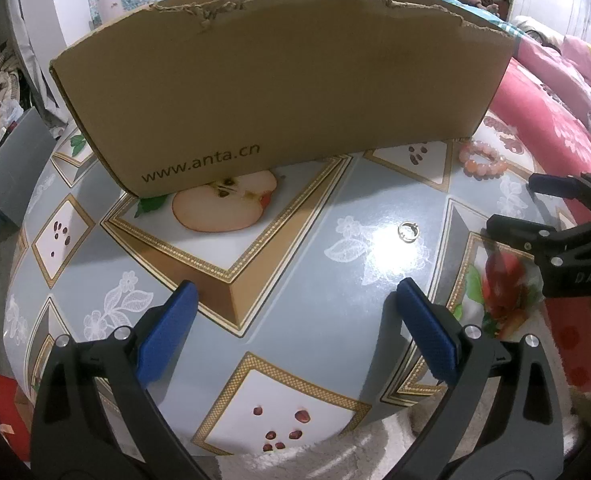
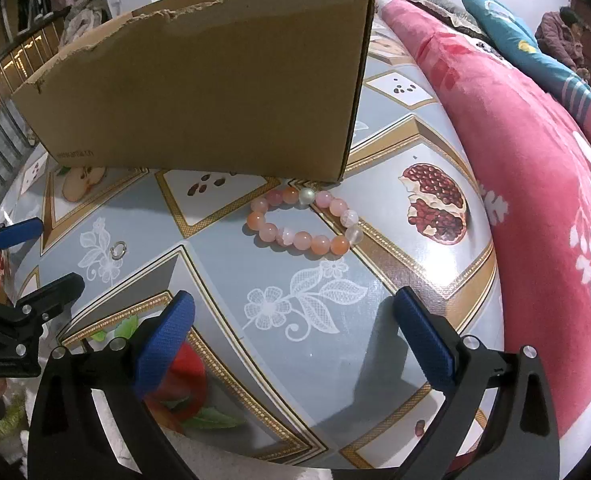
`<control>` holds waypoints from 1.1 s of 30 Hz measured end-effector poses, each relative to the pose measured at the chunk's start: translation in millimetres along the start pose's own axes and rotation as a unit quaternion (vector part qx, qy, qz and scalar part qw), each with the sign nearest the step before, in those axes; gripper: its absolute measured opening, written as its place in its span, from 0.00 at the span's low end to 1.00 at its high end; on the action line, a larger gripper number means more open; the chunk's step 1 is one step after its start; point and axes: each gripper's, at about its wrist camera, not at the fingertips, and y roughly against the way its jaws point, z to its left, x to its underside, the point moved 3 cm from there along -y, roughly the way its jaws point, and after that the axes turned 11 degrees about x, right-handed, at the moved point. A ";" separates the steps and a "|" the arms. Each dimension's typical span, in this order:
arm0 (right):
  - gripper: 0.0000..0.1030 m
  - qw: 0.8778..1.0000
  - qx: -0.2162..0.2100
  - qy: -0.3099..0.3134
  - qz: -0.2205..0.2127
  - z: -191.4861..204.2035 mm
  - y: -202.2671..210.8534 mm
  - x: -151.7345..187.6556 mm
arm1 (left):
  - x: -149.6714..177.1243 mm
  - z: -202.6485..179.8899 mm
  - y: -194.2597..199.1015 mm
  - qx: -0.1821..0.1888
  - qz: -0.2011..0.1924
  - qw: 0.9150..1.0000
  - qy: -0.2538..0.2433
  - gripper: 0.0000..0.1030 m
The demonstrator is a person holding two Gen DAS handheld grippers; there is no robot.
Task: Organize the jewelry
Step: 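Lower the left gripper toward the small gold ring, then close the left gripper on the small gold ring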
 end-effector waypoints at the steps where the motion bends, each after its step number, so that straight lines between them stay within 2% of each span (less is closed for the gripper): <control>1: 0.94 1.000 0.000 -0.001 -0.002 -0.2 0.5 0.9 | 0.1 -0.1 0.6 0.001 -0.002 1.000 -0.001 0.93; 9: 0.94 1.000 -0.002 -0.002 -0.023 0.1 2.4 4.7 | -3.6 -23.3 24.9 0.069 -0.067 0.994 -0.046 0.89; 11: 0.94 1.000 -0.004 0.000 -0.029 -0.1 3.0 5.7 | -5.4 -31.5 27.3 0.087 -0.074 0.992 -0.061 0.76; 13: 0.94 0.999 -0.005 0.001 -0.032 0.1 3.3 6.5 | -8.2 -36.8 25.7 0.100 -0.070 0.990 -0.071 0.71; 14: 0.94 0.999 -0.006 0.001 -0.035 0.1 3.7 7.2 | -10.1 -39.5 23.8 0.106 -0.067 0.989 -0.075 0.63; 23: 0.94 0.999 -0.008 0.003 -0.041 0.3 4.7 8.6 | -18.1 -42.1 7.6 0.114 -0.049 0.989 -0.081 0.31; 25: 0.94 0.999 -0.008 0.003 -0.042 0.3 4.6 8.2 | -17.9 -43.3 4.7 0.107 -0.043 0.989 -0.089 0.27; 33: 0.94 0.999 -0.008 0.003 -0.043 0.8 5.3 8.6 | -17.4 -50.3 -0.7 0.085 -0.031 0.991 -0.101 0.25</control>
